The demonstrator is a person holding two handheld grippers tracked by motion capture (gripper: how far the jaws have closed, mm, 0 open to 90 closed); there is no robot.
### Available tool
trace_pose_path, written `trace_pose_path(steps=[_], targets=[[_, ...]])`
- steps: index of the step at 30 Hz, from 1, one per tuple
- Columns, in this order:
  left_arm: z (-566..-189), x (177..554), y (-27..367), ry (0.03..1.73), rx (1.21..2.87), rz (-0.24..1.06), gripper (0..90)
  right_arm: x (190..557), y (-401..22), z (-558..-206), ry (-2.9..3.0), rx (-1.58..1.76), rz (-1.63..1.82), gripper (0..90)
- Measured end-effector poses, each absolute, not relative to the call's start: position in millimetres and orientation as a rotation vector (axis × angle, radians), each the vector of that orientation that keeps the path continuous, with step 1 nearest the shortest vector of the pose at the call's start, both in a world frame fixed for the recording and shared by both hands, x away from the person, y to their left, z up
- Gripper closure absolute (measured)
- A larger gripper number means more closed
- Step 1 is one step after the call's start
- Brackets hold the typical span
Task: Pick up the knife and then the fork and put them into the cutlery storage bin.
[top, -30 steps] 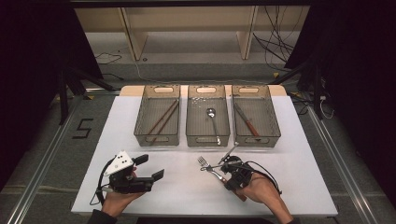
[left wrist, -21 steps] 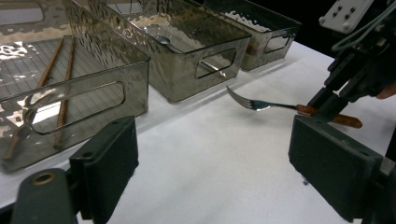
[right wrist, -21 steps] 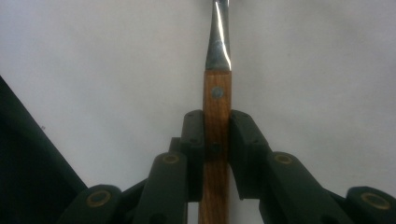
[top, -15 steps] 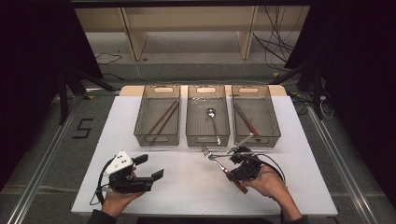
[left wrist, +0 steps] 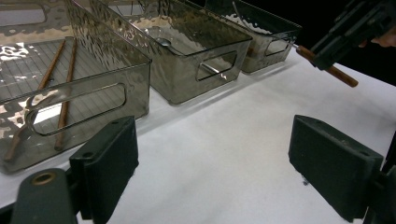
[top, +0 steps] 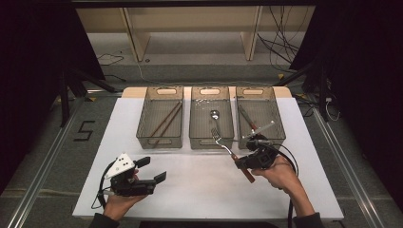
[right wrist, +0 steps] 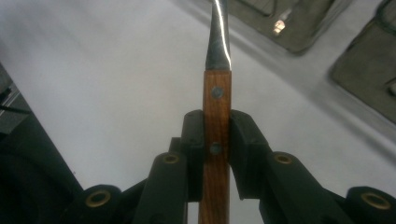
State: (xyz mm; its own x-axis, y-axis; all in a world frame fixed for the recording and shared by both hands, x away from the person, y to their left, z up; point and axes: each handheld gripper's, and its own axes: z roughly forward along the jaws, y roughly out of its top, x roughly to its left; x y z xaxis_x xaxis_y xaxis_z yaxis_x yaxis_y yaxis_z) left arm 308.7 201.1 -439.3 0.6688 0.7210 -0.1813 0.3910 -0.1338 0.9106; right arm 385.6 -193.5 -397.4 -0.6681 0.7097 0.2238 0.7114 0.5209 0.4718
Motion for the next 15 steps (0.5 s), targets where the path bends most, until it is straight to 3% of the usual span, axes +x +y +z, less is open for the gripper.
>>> trace_pose_path(steps=[15], targets=[[-439,309,201,0.894,1.755,0.365,15.4,404,-205,-383,-2.714,-1.368,-0.944,77.2]])
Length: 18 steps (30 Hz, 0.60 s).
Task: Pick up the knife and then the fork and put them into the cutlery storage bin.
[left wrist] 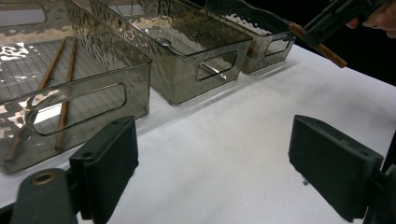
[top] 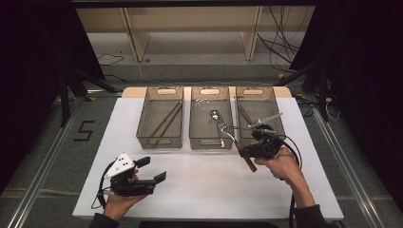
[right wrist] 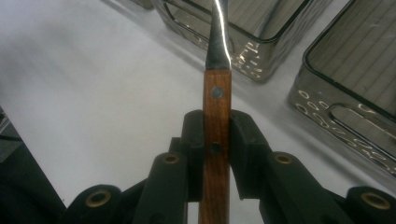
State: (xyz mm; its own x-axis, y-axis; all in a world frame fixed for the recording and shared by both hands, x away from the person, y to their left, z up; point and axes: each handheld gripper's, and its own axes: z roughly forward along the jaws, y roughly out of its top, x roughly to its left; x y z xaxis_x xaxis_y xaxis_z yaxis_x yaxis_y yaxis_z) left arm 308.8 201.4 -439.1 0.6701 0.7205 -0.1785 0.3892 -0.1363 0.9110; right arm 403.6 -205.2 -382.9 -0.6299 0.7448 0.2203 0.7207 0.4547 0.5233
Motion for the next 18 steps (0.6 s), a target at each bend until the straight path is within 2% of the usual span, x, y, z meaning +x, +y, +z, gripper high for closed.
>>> trace_pose_path(steps=[18], targets=[[-439,309,202,0.894,1.75,0.365,15.4,423,-216,-363,2.565,1.365,0.976,77.1]])
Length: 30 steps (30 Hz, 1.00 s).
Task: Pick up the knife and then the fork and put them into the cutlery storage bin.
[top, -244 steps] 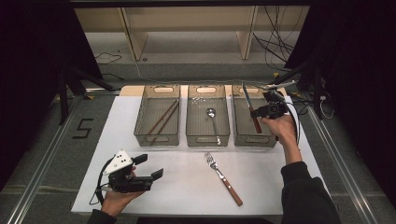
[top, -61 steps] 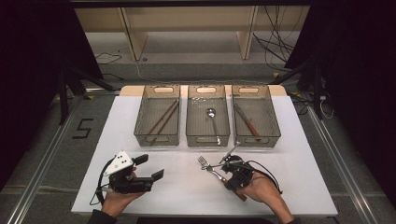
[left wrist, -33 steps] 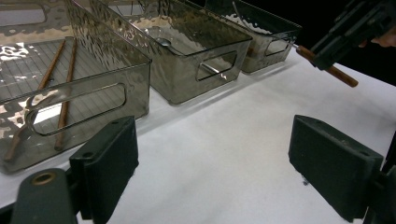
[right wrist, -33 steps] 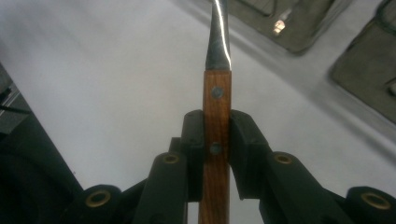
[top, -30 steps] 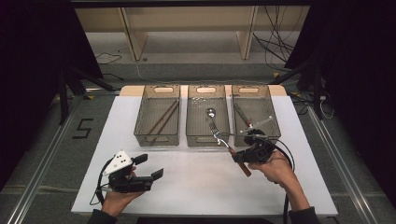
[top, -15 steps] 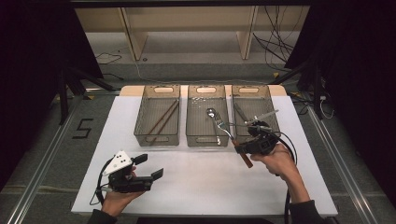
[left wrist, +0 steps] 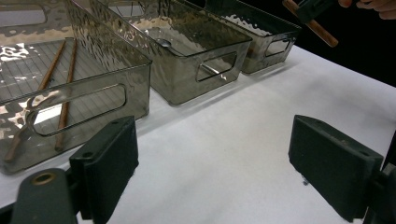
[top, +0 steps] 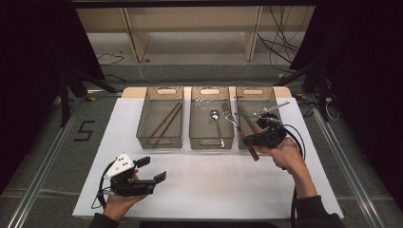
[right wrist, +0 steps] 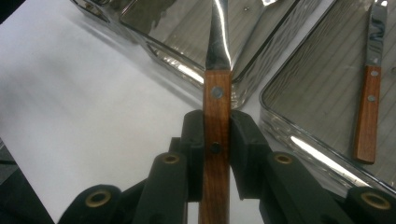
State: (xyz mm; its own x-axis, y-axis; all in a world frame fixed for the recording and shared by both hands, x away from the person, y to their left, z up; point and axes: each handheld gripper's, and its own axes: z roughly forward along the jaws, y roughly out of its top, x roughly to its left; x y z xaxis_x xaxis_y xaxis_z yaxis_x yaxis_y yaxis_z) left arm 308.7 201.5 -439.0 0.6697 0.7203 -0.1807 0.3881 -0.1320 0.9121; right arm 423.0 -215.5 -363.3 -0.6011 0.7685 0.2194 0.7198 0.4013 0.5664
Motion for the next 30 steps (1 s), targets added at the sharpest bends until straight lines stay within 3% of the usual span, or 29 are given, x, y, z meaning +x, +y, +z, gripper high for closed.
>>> trace_pose_path(steps=[30], targets=[[-439,310,202,0.896,1.752,0.362,15.4,471,-241,-350,2.415,1.473,0.968,77.0]])
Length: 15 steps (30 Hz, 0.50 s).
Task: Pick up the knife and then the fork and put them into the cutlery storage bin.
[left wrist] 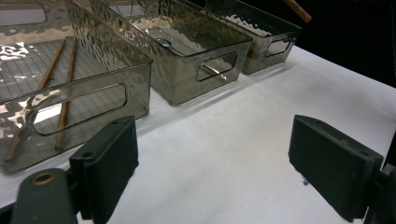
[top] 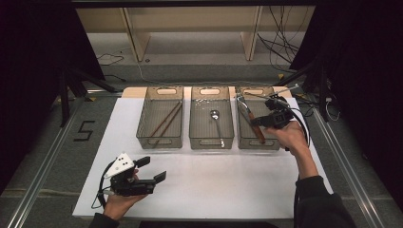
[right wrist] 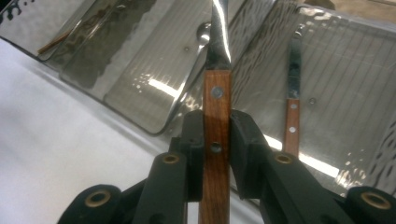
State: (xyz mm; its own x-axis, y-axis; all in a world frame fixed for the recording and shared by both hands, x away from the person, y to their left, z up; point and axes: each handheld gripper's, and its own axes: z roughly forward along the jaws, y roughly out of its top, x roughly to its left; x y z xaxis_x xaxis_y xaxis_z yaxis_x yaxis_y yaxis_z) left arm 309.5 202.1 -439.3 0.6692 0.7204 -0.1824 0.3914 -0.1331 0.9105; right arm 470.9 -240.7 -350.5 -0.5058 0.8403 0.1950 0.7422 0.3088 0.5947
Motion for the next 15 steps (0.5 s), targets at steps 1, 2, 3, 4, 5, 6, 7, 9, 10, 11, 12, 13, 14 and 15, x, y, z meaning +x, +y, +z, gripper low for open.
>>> trace_pose_path(steps=[1,2,3,4,5,6,7,9,10,11,12,13,14,15], targets=[[-439,310,202,0.896,1.752,0.362,15.4,473,-242,-351,2.415,1.473,0.965,77.0],[-439,310,202,0.896,1.751,0.362,15.4,475,-243,-351,2.416,1.476,0.966,77.0],[-439,310,202,0.896,1.752,0.362,15.4,477,-244,-352,2.414,1.485,0.967,77.0],[-439,310,202,0.897,1.752,0.362,15.4,479,-245,-352,2.411,1.491,0.961,77.0],[-439,310,202,0.896,1.752,0.362,15.4,481,-246,-353,2.407,1.494,0.957,77.0],[-439,310,202,0.896,1.753,0.362,15.4,483,-248,-353,2.403,1.503,0.952,77.0],[-439,310,202,0.895,1.753,0.362,15.4,485,-249,-353,2.4,1.513,0.947,77.0],[-439,310,202,0.895,1.753,0.361,15.4,488,-250,-353,2.397,1.521,0.937,77.0],[-439,310,202,0.896,1.752,0.361,15.4,489,-251,-353,2.396,1.517,0.937,77.0],[-439,310,202,0.896,1.752,0.361,15.4,490,-251,-352,2.393,1.52,0.936,77.0],[-439,310,202,0.896,1.752,0.361,15.4,491,-251,-351,2.391,1.513,0.935,77.0],[-439,310,202,0.896,1.753,0.361,15.4,492,-251,-350,2.387,1.517,0.931,77.0],[-439,310,202,0.896,1.753,0.362,15.4,493,-252,-350,2.384,1.517,0.931,77.0],[-439,309,202,0.895,1.753,0.362,15.4,494,-252,-350,2.382,1.518,0.929,77.0]])
